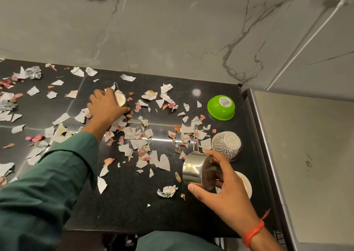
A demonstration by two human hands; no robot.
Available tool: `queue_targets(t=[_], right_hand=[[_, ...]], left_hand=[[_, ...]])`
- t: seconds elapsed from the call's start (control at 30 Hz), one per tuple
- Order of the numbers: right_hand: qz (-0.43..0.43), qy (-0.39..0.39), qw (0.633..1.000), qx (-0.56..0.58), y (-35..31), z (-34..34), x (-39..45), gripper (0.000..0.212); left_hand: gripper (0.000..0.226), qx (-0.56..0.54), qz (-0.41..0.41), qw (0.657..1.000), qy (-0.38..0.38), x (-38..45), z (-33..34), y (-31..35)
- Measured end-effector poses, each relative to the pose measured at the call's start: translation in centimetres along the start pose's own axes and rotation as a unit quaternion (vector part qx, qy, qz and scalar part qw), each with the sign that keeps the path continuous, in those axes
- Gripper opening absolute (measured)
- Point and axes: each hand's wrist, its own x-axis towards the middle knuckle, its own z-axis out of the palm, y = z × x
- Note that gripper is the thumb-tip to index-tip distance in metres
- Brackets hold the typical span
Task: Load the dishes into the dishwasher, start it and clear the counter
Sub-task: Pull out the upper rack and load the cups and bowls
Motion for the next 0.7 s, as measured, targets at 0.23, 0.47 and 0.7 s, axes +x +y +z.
queue_targets(t=[0.23,0.47,0.7], right_hand=[[-0.026,-0.011,0.999,-0.025,-0.6,0.1,0.5,0.089],[-0.047,-0.018,0.998,-0.023,-0.7,0.3,0.6,0.089],[-0.042,-0.028,0.999,-0.012,-0.2,-0.2,0.1,0.09]], left_hand=[[0.078,-0.393,-0.002,0.918,-0.045,-2.1,-2.1,-0.4],[0.076,-0.732,-0.109,0.656,-0.147,-7.6,-3.6,-0.1],[0.077,-0.849,-0.181,0.463,-0.18,-11.0,-1.7,1.0]])
